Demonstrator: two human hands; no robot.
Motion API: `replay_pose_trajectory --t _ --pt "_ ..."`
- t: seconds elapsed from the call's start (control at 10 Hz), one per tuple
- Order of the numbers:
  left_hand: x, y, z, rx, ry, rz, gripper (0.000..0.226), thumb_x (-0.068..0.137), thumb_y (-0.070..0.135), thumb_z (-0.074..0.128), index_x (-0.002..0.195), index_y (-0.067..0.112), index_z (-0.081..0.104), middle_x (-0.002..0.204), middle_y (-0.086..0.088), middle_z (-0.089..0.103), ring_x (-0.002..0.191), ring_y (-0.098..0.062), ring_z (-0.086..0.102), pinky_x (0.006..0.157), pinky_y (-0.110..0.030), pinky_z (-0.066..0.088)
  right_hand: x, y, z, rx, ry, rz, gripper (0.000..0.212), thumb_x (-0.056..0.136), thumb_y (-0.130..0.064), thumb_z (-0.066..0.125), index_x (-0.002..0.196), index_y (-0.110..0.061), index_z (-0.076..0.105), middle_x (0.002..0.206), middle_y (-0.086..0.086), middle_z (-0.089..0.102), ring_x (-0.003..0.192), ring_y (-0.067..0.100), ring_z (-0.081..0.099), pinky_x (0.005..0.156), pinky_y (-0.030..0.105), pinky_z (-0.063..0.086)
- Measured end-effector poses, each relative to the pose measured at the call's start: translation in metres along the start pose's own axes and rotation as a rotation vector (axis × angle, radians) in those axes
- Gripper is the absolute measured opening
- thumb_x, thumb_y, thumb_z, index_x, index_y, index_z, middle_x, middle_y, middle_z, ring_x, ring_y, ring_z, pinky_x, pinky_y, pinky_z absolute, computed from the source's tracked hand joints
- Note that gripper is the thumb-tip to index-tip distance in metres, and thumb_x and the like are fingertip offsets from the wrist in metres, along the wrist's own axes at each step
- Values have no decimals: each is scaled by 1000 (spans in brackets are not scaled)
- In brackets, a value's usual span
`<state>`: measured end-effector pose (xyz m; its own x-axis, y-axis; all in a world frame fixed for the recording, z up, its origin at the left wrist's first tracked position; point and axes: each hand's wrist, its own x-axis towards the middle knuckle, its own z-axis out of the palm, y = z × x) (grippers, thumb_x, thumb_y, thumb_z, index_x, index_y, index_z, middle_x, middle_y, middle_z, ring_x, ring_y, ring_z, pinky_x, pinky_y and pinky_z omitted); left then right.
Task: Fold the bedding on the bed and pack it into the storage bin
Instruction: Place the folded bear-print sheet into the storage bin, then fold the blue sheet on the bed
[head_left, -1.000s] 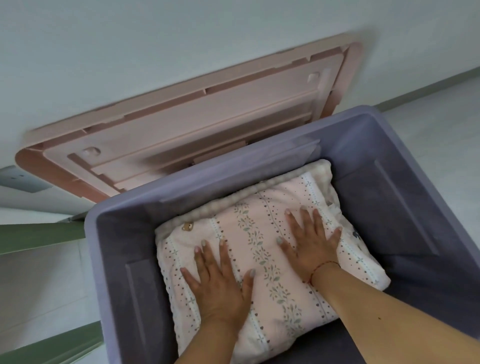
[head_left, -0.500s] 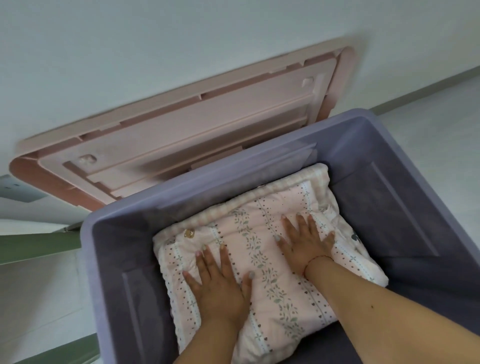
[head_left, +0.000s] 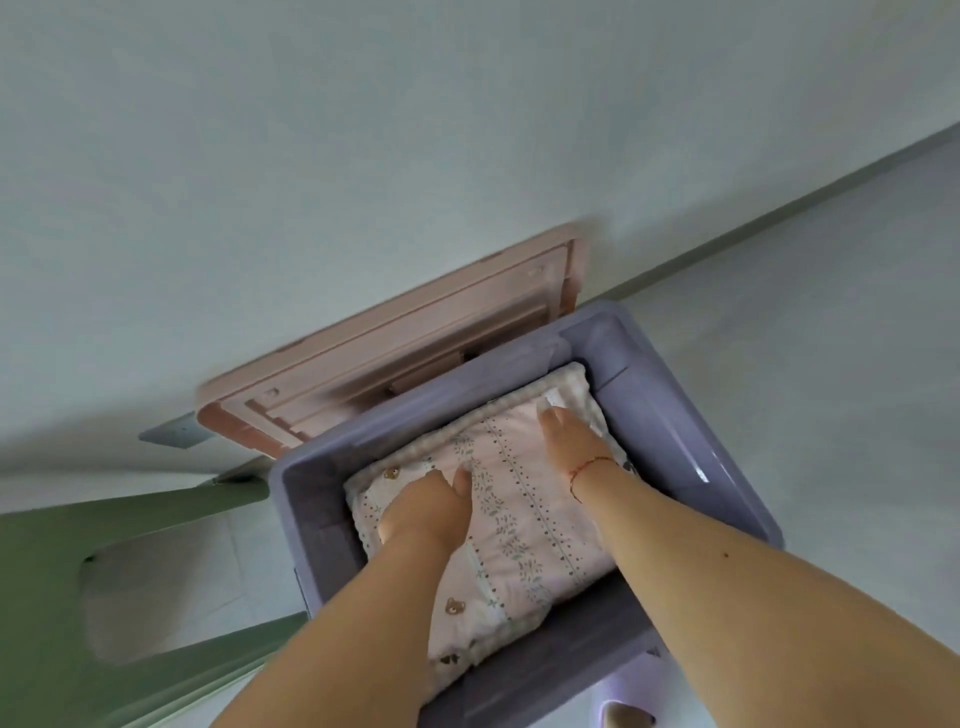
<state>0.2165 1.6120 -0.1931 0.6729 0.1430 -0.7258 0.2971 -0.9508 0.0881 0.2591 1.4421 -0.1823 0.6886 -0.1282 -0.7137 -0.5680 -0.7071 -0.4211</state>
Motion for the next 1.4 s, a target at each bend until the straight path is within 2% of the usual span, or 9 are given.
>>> replay_pose_trajectory --t 0.1,0.2,0.3,0.4,0.6,0.7,0.9,1.1,1.4 --pt "-29 18 -41 40 -40 60 61 104 42 11 129 8 55 97 -10 64 73 -21 55 65 -32 46 -16 -21 -33 236 -1 81 60 97 -52 27 139 -11 39 133 17 50 121 34 48 102 42 37" --pt "-70 52 -90 39 -76 103 46 105 26 21 144 9 39 109 -14 64 94 -29 61 86 -38 51 -61 -33 -90 618 -21 167 78 83 -78 27 130 -20 50 133 8 55 119 26 53 106 48 37" --pt "-104 92 -138 -140 27 119 62 99 12 44 152 5 14 110 -15 64 96 -30 63 82 -37 52 -114 -48 -154 770 -112 98 69 98 -57 21 134 -5 49 131 17 56 122 29 54 106 40 40" --pt "-138 129 -179 -201 18 160 57 99 18 47 148 0 24 119 -19 64 103 -32 64 92 -43 52 -148 -49 -212 817 -69 64 69 99 -55 20 131 -3 52 126 18 60 114 30 58 97 37 44" --pt "-222 213 -242 -554 -21 212 59 103 46 31 124 -3 56 117 -23 65 76 -26 60 54 -28 47 -205 -34 -326 945 33 -6 72 98 -59 20 124 -2 57 123 19 61 113 31 60 101 40 45" --pt "-256 252 -258 -574 -51 293 65 100 53 30 125 0 57 114 -20 67 81 -26 65 67 -36 57 -233 -12 -373 1036 89 -32 72 98 -58 20 123 -1 56 123 19 61 114 31 59 103 41 43" --pt "-318 318 -271 -496 -52 463 64 100 56 25 124 6 57 99 -13 68 87 -25 68 90 -41 53 -299 44 -432 1193 264 -61 67 98 -57 25 116 -2 60 113 17 65 105 29 62 98 39 46" --pt "-381 370 -252 -466 -143 639 62 101 54 26 121 4 56 99 -16 68 87 -29 68 85 -38 53 -372 106 -450 1340 529 -40 58 97 -56 30 95 -9 63 89 11 69 82 22 64 72 31 50" --pt "-492 448 -171 -292 -304 912 50 103 47 29 110 5 54 85 -17 65 65 -25 61 62 -27 44 -505 234 -433 1662 871 38 62 96 -59 26 89 -8 61 82 11 67 71 22 61 70 32 47"
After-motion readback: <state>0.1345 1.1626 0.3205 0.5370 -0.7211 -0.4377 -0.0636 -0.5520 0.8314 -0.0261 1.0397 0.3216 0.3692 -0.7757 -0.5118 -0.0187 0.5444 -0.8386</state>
